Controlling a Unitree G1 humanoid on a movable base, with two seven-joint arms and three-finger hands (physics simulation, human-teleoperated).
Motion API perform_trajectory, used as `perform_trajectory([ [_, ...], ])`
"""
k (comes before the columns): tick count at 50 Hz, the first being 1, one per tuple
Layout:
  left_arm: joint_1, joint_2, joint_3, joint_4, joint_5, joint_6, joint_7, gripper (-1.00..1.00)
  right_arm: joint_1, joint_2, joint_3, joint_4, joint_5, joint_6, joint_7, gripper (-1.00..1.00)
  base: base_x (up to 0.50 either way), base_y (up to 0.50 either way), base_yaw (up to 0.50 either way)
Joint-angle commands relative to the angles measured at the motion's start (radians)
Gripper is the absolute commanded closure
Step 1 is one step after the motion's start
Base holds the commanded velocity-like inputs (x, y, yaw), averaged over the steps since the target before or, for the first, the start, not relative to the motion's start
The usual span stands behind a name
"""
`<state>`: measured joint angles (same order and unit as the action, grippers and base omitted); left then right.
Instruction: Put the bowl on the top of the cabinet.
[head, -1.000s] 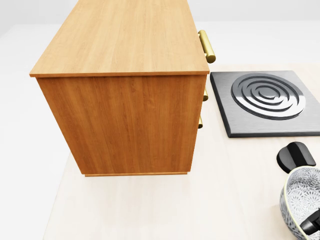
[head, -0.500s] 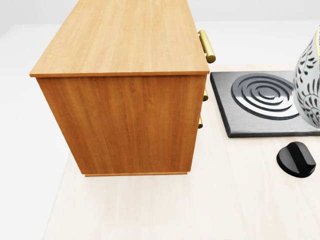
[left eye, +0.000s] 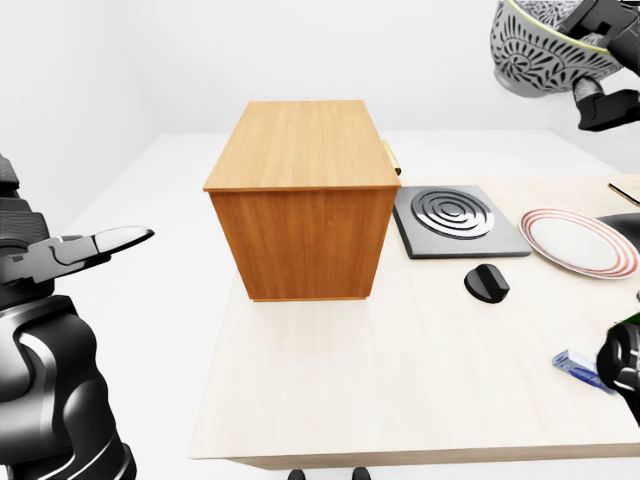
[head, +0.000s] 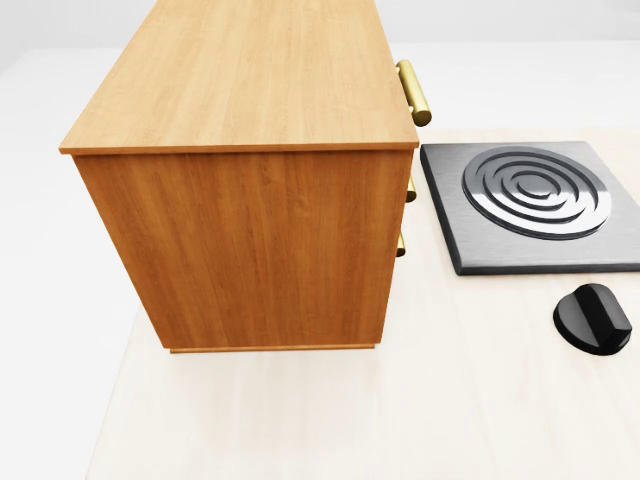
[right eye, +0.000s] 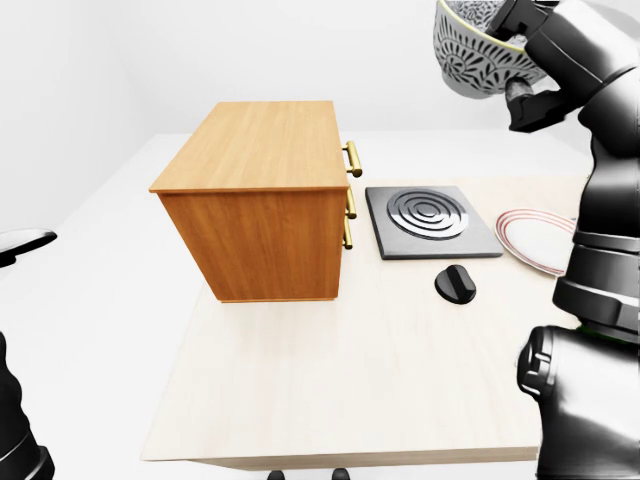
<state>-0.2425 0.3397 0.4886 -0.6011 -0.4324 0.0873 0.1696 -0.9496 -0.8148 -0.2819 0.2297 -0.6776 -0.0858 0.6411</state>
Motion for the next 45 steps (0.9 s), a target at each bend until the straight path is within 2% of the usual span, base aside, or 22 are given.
perform_trajectory([
  [1, -0.003, -0.001, 0.0, 0.008, -0.008, 0.0, 0.006, -1.0, -0.635, 0.01, 0.26, 0.979, -0.405, -0.001, -0.26, 1.0, 0.0, 0.0, 0.0],
  [5, -0.004, -0.003, -0.002, 0.012, -0.005, 0.0, 0.005, -1.0, -0.69, 0.028, 0.269, 1.04, -0.484, -0.001, -0.31, 1.0, 0.0, 0.0, 0.0],
  [7, -0.003, -0.004, -0.003, 0.015, -0.004, 0.0, 0.004, -1.0, -0.718, 0.042, 0.312, 1.072, -0.581, -0.001, -0.367, 1.0, 0.0, 0.0, 0.0],
  [15, -0.003, -0.004, -0.003, 0.015, -0.004, 0.0, 0.004, -1.0, -0.719, 0.047, 0.279, 1.074, -0.617, -0.001, -0.368, 1.0, 0.0, 0.0, 0.0],
  [16, -0.003, -0.003, -0.002, 0.014, -0.007, 0.0, 0.005, -1.0, -0.753, 0.112, 0.367, 1.1, -0.73, -0.001, -0.423, 1.0, 0.0, 0.0, 0.0],
  [22, -0.003, -0.002, -0.001, 0.013, -0.007, 0.0, 0.005, -1.0, -0.758, 0.121, 0.33, 1.108, -0.783, -0.001, -0.43, 1.0, 0.0, 0.0, 0.0],
  [23, -0.003, -0.003, -0.002, 0.014, -0.007, 0.0, 0.005, -1.0, -0.768, 0.203, 0.334, 1.113, -0.794, -0.001, -0.44, 1.0, 0.0, 0.0, 0.0],
  [28, -0.003, -0.003, -0.002, 0.014, -0.007, 0.0, 0.005, -1.0, -0.769, 0.209, 0.313, 1.114, -0.816, -0.001, -0.441, 1.0, 0.0, 0.0, 0.0],
  [29, 0.001, -0.003, 0.001, 0.009, -0.011, 0.0, 0.004, -1.0, -0.75, 0.305, 0.33, 1.117, -0.831, -0.001, -0.449, 1.0, 0.0, 0.0, 0.0],
  [30, 0.001, -0.002, 0.002, 0.007, -0.013, 0.0, 0.004, -1.0, -0.746, 0.337, 0.32, 1.117, -0.825, -0.001, -0.454, 1.0, 0.0, 0.0, 0.0],
  [32, 0.001, -0.002, 0.002, 0.007, -0.013, 0.0, 0.004, -1.0, -0.746, 0.339, 0.316, 1.116, -0.828, -0.001, -0.453, 1.0, 0.0, 0.0, 0.0],
  [34, 0.004, -0.001, 0.004, 0.004, -0.015, 0.0, 0.001, -1.0, -0.735, 0.399, 0.319, 1.115, -0.831, -0.001, -0.462, 1.0, 0.0, 0.0, 0.0],
  [38, -0.001, 0.01, 0.013, -0.015, -0.028, 0.0, 0.009, -1.0, -0.731, 0.42, 0.325, 1.116, -0.843, -0.001, -0.472, 1.0, 0.0, 0.0, 0.0],
  [39, 0.007, -0.002, 0.006, 0.001, -0.017, 0.0, -0.003, -1.0, -0.725, 0.452, 0.327, 1.114, -0.843, -0.001, -0.477, 1.0, 0.0, 0.0, 0.0],
  [44, 0.008, -0.004, 0.005, 0.005, -0.014, 0.0, -0.005, -1.0, -0.725, 0.453, 0.326, 1.114, -0.845, -0.001, -0.477, 1.0, 0.0, 0.0, 0.0],
  [45, 0.012, -0.004, 0.007, -0.003, -0.016, 0.0, -0.006, -1.0, -0.724, 0.486, 0.335, 1.113, -0.851, -0.001, -0.478, 1.0, 0.0, 0.0, 0.0],
])
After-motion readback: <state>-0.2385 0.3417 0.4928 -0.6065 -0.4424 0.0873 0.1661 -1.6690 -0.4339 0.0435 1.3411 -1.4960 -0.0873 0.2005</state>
